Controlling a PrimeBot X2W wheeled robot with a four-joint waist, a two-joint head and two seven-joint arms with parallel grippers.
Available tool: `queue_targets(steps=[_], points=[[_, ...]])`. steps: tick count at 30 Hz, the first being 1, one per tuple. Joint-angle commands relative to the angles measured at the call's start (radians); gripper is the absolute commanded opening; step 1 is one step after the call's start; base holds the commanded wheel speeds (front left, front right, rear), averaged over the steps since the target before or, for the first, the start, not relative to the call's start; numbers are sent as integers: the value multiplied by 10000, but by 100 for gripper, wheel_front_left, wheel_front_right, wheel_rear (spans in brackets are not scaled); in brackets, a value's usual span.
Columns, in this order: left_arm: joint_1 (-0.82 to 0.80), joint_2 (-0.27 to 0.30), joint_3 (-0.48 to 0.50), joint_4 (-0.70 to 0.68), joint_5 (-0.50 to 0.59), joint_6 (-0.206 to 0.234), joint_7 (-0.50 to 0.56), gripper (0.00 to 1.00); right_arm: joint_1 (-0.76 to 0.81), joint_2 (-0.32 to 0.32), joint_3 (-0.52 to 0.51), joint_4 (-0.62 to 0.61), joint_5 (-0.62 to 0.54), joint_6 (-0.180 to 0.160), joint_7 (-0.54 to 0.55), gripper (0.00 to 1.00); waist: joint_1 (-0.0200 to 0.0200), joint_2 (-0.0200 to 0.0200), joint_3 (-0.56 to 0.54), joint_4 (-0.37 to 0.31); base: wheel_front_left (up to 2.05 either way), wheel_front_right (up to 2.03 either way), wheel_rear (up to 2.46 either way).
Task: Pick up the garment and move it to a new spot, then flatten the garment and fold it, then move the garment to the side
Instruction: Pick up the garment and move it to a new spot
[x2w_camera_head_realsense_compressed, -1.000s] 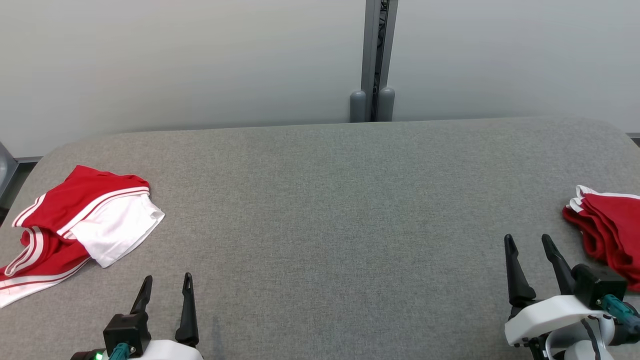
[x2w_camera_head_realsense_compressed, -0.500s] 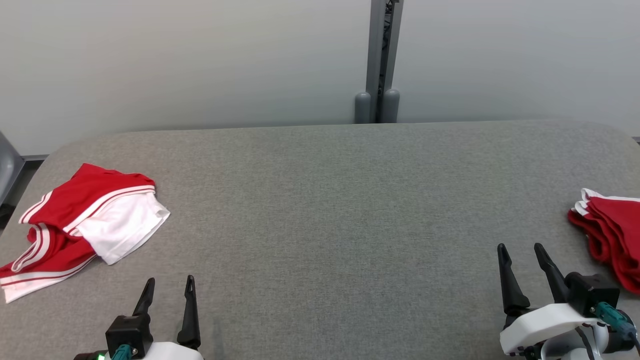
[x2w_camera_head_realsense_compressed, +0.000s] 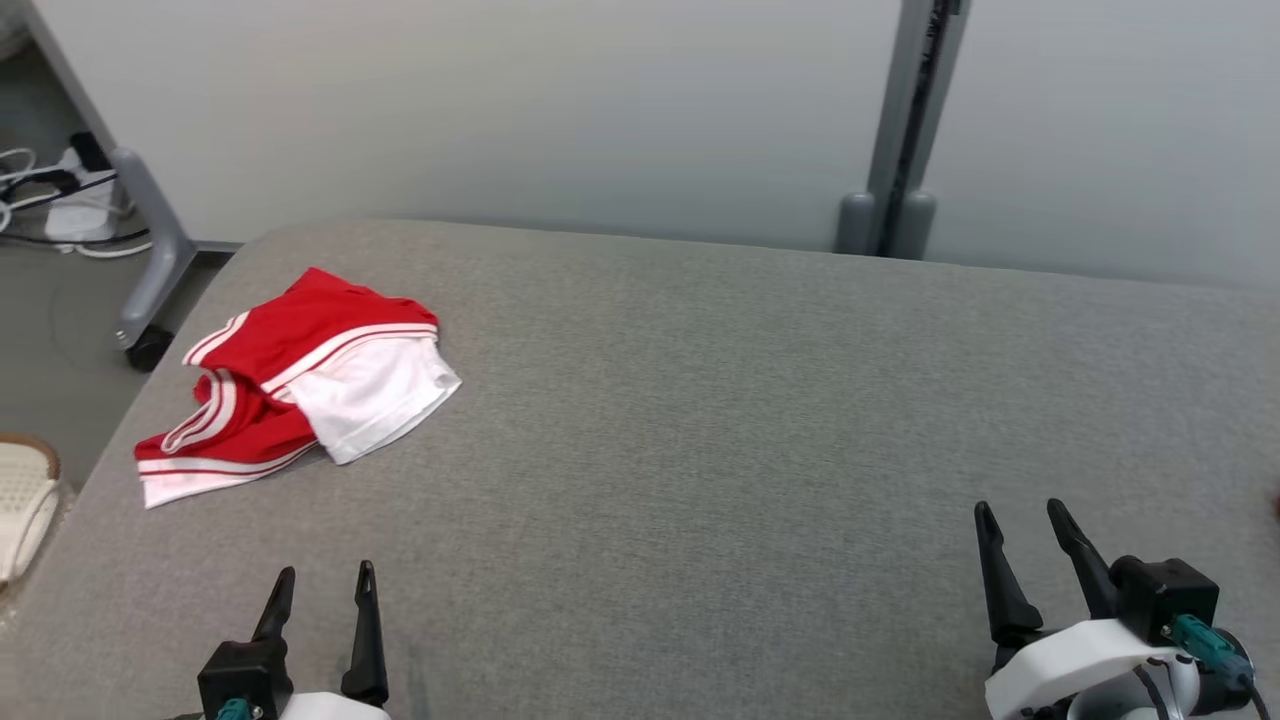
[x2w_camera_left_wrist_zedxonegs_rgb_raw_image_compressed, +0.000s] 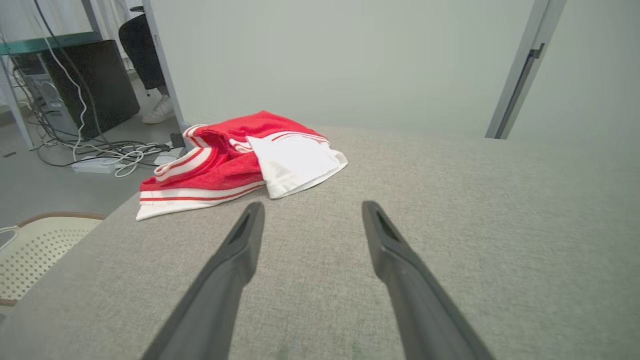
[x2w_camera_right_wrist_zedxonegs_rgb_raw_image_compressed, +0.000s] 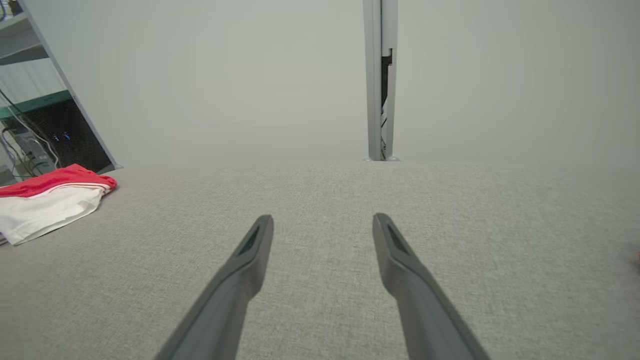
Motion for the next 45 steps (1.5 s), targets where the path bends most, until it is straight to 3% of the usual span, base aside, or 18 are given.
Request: queue_targets(steps=[1,14,22,33,45], points=[[62,42,106,-44,114,34,-8,100,60,-52,25,-12,92,-1,-2,100,0,-1,0,766,0,0,0],[171,39,840,-201,128,145,-11,100,-92,-55,429,48,159,-3,0,100,0,-1,160,2529,0,0,0],[193,38,1076,-260,174,68,-11,100,-145,-58,554,60,226,-3,-2,100,0,-1,202,2972,0,0,0],[-161,41,1217,5,-184,-99,-12,100,-351,-57,665,21,6,-3,-2,100,0,-1,576,2394,0,0,0],[-2727,198,1932,1528,-340,-1173,-11,100,-973,-60,557,-339,-778,-3,-2,100,0,-1,2041,1341,0,0,0]])
